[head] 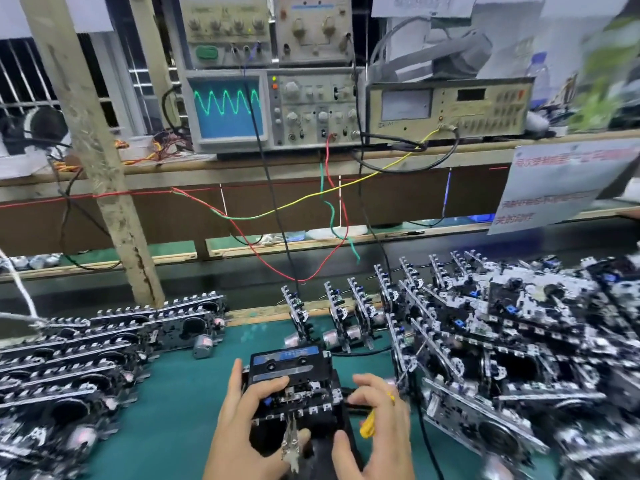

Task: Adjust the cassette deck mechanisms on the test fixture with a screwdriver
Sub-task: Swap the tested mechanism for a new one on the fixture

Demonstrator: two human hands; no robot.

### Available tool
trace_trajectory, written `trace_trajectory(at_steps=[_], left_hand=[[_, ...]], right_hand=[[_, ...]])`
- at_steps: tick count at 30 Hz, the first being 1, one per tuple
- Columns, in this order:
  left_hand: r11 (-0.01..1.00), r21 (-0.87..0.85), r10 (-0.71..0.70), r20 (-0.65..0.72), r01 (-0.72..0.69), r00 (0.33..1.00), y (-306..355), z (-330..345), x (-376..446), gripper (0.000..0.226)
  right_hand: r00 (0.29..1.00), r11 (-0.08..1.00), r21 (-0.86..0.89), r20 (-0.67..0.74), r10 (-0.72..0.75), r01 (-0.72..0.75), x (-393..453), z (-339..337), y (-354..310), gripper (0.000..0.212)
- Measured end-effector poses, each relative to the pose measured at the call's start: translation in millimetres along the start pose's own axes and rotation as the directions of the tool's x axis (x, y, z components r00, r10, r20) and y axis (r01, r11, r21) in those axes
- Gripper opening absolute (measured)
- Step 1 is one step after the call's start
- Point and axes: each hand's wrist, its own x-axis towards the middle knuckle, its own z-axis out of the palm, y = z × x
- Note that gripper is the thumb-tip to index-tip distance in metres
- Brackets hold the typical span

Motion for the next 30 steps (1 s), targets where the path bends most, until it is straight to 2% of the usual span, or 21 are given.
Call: trace_trajectory(at_steps=[4, 6, 8, 12, 16, 21, 30], left_hand=[[0.999, 0.036, 0.010, 0.001, -0.010, 1.000, -0.8, 0.7, 3.1, 0.072], [0.999, 0.048, 0.025, -0.013, -0.024, 1.000, 0.0, 1.4, 4.6, 0.072], [0.998, 0.053, 0.030, -0.027, -0.029, 0.999, 1.1, 2.4, 5.6, 0.074], [0.998, 0.050, 0.048, -0.043, -0.046, 0.998, 2.6, 3.3, 5.2, 0.075], [0.998, 0.049, 0.042, -0.041, -0.040, 0.998, 3.5, 3.4, 3.7, 0.076], [0.999, 0.044, 0.032, -0.042, -0.030, 0.999, 6.4, 3.2, 2.2, 0.074], [0.998, 0.059, 0.037, -0.058, -0.034, 0.998, 10.0, 4.3, 0.8, 0.080]], right_hand=[[0.993, 0.997, 0.004, 0.086, 0.077, -0.078, -3.6, -3.8, 2.0, 0.075], [0.990, 0.996, -0.008, 0.103, 0.093, -0.093, -4.2, -6.0, 1.4, 0.081], [0.989, 0.995, -0.015, 0.111, 0.100, -0.099, -3.9, -8.3, -0.3, 0.076], [0.985, 0.993, 0.007, 0.125, 0.116, -0.118, -5.3, -11.5, -2.6, 0.053], [0.981, 0.988, 0.011, 0.121, 0.151, -0.153, -6.5, -12.5, -3.7, 0.059], [0.966, 0.982, 0.014, 0.183, 0.185, -0.191, -6.8, -11.8, -0.9, 0.040], [0.949, 0.972, 0.021, 0.222, 0.222, -0.233, -4.8, -12.8, -0.4, 0.040]])
